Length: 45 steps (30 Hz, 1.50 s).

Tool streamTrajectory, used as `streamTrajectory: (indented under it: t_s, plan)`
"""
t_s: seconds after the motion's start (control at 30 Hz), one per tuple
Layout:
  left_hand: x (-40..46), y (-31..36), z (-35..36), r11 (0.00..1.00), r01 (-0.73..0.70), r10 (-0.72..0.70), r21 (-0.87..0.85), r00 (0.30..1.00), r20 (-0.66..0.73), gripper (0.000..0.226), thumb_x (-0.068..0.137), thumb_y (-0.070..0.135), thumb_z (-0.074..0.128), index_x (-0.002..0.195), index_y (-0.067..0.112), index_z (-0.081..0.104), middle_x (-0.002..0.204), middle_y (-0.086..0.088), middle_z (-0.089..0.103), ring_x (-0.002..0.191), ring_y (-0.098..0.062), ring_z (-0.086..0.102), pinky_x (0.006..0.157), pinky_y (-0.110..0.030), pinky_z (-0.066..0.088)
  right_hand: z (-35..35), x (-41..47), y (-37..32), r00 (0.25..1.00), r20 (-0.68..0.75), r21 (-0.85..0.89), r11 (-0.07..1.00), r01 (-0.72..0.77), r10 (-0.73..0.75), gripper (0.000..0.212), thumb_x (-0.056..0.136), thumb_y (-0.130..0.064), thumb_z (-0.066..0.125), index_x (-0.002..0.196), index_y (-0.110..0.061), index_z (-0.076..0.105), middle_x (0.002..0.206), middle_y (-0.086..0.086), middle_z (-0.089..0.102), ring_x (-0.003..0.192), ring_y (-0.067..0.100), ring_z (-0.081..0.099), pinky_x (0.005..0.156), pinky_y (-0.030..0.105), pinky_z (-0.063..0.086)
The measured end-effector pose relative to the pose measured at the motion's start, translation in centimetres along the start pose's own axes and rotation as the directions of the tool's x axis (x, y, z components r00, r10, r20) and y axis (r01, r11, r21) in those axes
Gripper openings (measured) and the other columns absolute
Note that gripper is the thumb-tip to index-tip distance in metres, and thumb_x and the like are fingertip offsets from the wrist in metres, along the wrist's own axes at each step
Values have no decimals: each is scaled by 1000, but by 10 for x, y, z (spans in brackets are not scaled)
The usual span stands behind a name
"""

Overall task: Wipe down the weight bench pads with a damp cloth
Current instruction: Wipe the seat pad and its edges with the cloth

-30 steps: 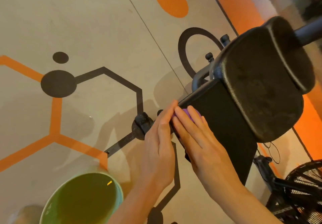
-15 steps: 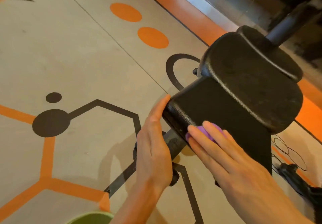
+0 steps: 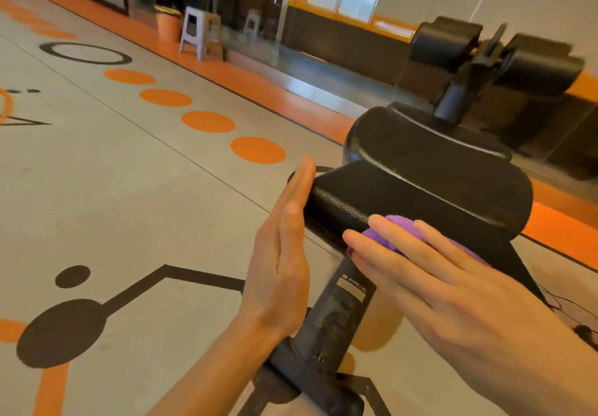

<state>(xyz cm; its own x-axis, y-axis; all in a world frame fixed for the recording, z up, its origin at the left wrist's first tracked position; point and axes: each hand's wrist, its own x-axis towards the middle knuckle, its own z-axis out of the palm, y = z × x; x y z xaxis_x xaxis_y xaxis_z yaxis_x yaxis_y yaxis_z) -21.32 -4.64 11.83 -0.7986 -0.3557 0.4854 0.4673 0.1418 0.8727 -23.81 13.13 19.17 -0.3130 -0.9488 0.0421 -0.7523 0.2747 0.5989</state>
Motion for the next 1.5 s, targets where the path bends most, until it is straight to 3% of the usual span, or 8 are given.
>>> streamTrajectory:
  t_s: [0.17,0.33,0.57,0.77,0.97,1.13,1.37,1.5]
  plan:
    - [4,-10,-3,1000,0,1,-22,999,36,55,96,48,20,150,39,21,155,25,28,138,18,23,103,3,22,-4,40,-17,990,-91,-4,994,-108,108,92,41,-20,89,127,-6,60,141,13,50,136,34,39,108,50,26]
    - [8,-11,2,999,-38,37,25,999,38,59,95,51,18,153,42,10,159,29,14,141,20,9,104,6,11,12,-38,-5,993,-13,-138,983,-121,121,85,79,-11,53,151,-5,9,161,8,5,148,29,2,117,41,1]
    - [9,-12,11,988,-123,123,95,992,12,56,99,45,19,153,41,3,162,25,4,146,12,1,120,-14,7,-1,17,-26,972,-174,-73,982,-173,158,67,75,-10,57,138,-7,35,152,12,25,145,30,16,119,42,7]
    - [10,-15,13,665,-459,431,590,880,199,51,104,34,15,154,22,18,163,7,15,153,-13,1,124,-30,-5,-2,-95,-24,967,15,-151,956,-250,255,56,98,-6,1,149,-7,24,158,7,24,145,31,16,116,42,7]
    - [10,-15,17,626,-441,412,644,887,207,53,105,36,9,155,19,19,164,0,17,153,-14,0,123,-30,-7,5,-28,-24,963,-126,-158,954,-255,237,65,82,-17,20,144,-10,39,156,8,29,144,30,22,119,47,14]
    - [11,-15,17,625,-449,428,638,881,201,53,104,36,11,155,21,15,164,3,13,153,-13,-2,123,-31,-8,7,-109,-18,967,-45,-145,957,-253,249,58,99,-6,-1,147,-11,32,159,6,21,146,29,17,117,43,9]
    - [12,-20,20,623,-445,451,643,876,169,53,105,36,10,154,18,15,164,-3,16,153,-17,1,125,-37,-2,9,-28,-29,970,-122,-109,969,-223,210,64,79,-16,46,141,-6,42,155,12,28,144,34,20,118,49,8]
    - [13,-20,20,620,-453,469,641,869,160,53,105,35,12,154,16,17,163,-2,17,153,-15,1,124,-34,-4,19,-88,-21,973,-56,-91,969,-228,224,64,83,-4,32,147,-4,27,159,12,17,146,33,12,116,44,8]
